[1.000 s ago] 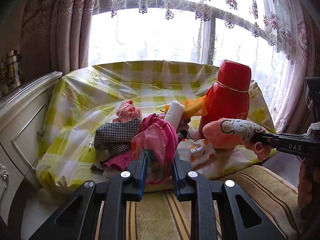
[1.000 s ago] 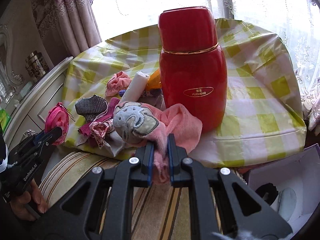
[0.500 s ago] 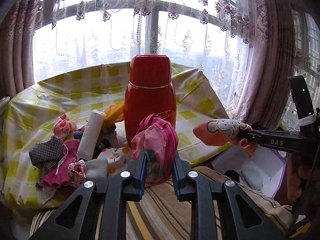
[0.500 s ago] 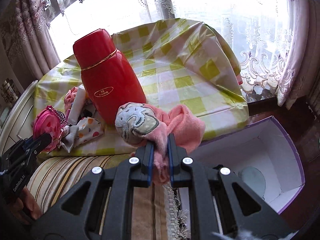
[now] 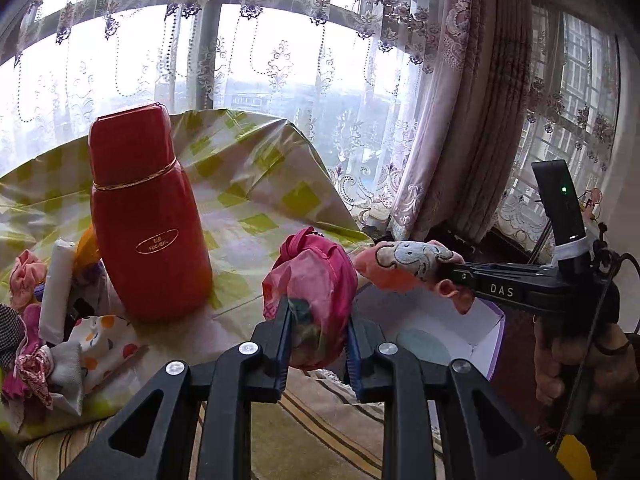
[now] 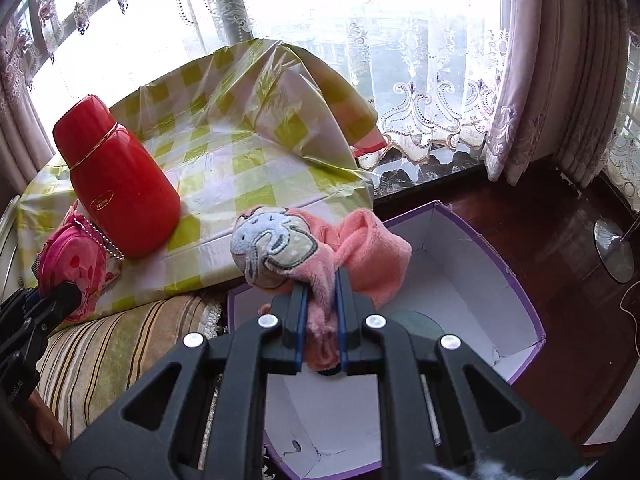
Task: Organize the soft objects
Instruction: 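Lower the pink shirt into the box with the right gripper while the left drops the pouch in, then grasp the white roll with the right gripper while the left grasps the houndstooth hat, then carry the white roll into the box and open the right gripper while the left carries the hat, then lower the houndstooth hat into the box and open the left gripper, then move both grippers back over the items on the checkered cushion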
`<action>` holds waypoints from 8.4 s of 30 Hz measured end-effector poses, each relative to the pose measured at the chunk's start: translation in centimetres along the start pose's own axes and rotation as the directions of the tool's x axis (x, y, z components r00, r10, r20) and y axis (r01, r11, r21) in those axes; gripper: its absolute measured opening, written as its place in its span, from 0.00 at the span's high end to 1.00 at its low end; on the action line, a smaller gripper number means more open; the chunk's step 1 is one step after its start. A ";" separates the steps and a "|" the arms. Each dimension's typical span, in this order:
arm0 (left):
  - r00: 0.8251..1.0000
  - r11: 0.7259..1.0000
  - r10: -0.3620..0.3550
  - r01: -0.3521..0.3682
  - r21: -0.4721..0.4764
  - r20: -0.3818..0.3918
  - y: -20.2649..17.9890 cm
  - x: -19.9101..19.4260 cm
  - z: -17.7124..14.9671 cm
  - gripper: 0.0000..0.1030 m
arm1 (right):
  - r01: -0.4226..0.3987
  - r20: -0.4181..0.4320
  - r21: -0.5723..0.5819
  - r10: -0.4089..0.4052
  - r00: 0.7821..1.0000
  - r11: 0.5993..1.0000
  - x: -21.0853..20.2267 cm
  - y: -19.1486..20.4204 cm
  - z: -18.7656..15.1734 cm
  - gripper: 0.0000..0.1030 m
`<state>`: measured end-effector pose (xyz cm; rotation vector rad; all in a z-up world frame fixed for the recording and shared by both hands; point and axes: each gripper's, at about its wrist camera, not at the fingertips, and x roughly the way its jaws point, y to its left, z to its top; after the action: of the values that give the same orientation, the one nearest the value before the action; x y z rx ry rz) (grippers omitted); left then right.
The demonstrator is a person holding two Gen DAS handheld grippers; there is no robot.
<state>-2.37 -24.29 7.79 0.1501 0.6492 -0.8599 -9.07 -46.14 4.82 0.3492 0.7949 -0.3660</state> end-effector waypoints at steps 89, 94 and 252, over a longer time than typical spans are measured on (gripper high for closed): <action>0.904 0.528 0.408 -0.351 -0.773 -0.132 36.8 -9.8 -9.8 0.43 | -0.467 -0.287 -0.334 0.383 0.878 0.819 9.9 35.6 -0.3 0.53; 0.921 0.490 0.369 -0.308 -0.816 -0.127 38.9 -8.7 -10.4 0.43 | -0.471 -0.284 -0.301 0.393 0.875 0.829 11.7 37.6 0.7 0.53; 0.997 0.899 0.076 -0.072 -0.433 -0.008 15.7 -5.8 -3.9 0.45 | -0.336 -0.227 -0.331 0.271 0.935 0.882 0.6 18.1 -2.7 0.39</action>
<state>4.75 -8.78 6.03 -0.2317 0.8061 -0.6238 -2.40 -29.13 5.59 0.1516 0.9445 0.1149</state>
